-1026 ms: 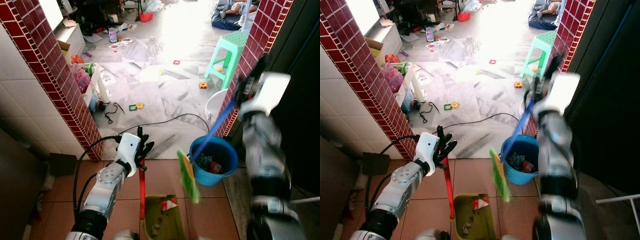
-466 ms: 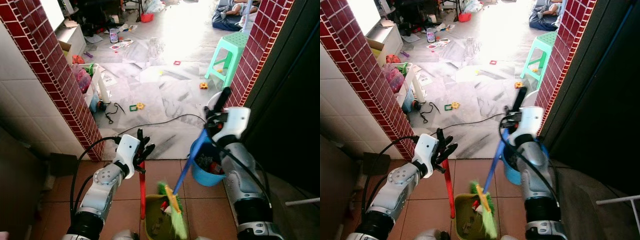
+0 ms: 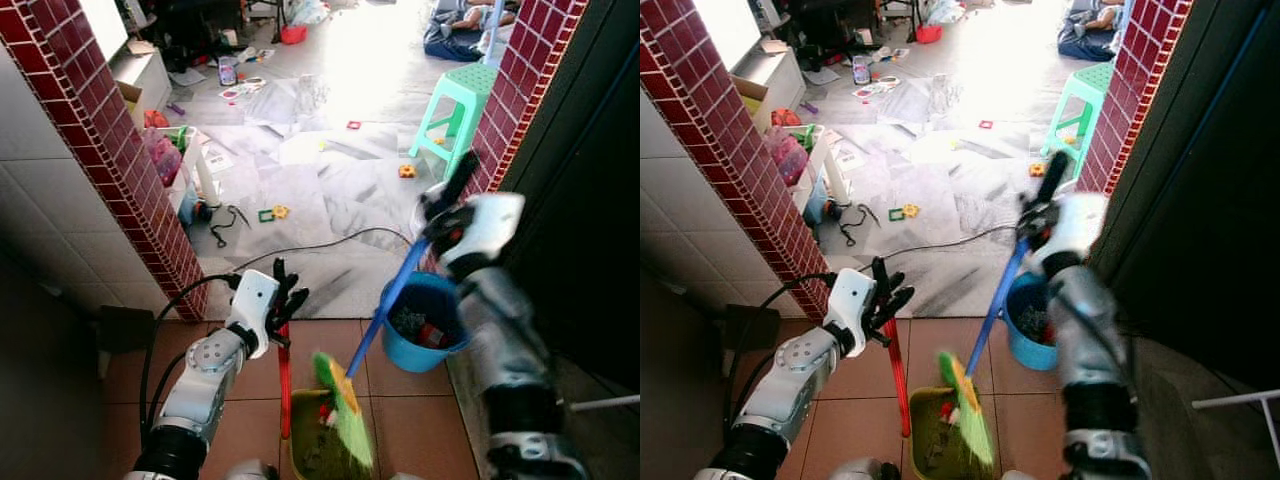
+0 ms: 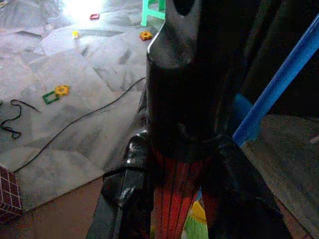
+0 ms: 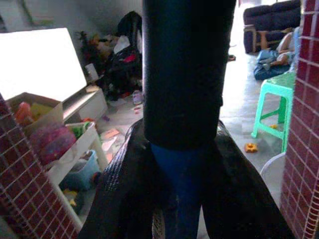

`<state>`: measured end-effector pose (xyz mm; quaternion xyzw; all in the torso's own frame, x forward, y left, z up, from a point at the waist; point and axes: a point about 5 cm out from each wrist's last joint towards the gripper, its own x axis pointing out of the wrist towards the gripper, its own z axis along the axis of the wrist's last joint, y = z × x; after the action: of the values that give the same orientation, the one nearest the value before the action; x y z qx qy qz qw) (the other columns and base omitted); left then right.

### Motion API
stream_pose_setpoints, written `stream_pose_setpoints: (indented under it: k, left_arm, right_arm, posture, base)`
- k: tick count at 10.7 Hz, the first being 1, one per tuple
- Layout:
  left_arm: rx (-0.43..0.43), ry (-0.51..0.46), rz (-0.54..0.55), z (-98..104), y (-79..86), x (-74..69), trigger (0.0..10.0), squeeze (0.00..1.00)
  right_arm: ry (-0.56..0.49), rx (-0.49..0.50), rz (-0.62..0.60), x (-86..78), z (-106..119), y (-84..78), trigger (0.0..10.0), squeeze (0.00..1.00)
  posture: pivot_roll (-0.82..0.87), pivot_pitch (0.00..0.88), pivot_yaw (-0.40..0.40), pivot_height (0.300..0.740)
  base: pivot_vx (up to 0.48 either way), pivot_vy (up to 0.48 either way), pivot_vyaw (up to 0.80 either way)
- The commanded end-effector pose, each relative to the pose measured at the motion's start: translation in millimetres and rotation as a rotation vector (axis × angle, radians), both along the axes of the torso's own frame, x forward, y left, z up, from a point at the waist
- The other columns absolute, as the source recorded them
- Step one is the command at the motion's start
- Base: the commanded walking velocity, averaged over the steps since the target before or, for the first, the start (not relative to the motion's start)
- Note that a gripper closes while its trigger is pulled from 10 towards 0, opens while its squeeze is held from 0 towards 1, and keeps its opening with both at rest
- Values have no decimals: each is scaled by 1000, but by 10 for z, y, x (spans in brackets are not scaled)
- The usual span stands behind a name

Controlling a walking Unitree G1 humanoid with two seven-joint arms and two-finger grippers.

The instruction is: Sweep floor

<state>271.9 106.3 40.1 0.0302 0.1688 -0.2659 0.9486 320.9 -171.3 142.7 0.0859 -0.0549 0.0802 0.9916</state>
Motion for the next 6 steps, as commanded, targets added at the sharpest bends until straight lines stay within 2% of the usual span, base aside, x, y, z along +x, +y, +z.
stream_pose_setpoints:
  k: [1, 4, 5, 6]
  left_arm:
    - [34, 129, -10, -244, -1, -139, 10000, 0]
    - [27, 121, -8, -239, -13, -136, 10000, 0]
    - [3, 104, 4, -214, -14, -123, 10000, 0]
    - [-31, 45, 42, -129, -7, -84, 10000, 0]
  right_arm:
    - [-76, 27, 11, 44, 214, 21, 10000, 0]
    - [-133, -28, -6, 72, 335, -37, 10000, 0]
    - [-135, -67, -3, 63, 305, -47, 10000, 0]
    - [-127, -123, -1, 8, 213, -47, 10000, 0]
  posture:
    - [-65, 0, 41, 740]
    - [-66, 0, 42, 740]
    - [-66, 0, 41, 740]
    - [-64, 0, 39, 740]
  base:
    - [0, 0, 0]
    - [0, 0, 0]
    - [0, 0, 0]
    - [0, 0, 0]
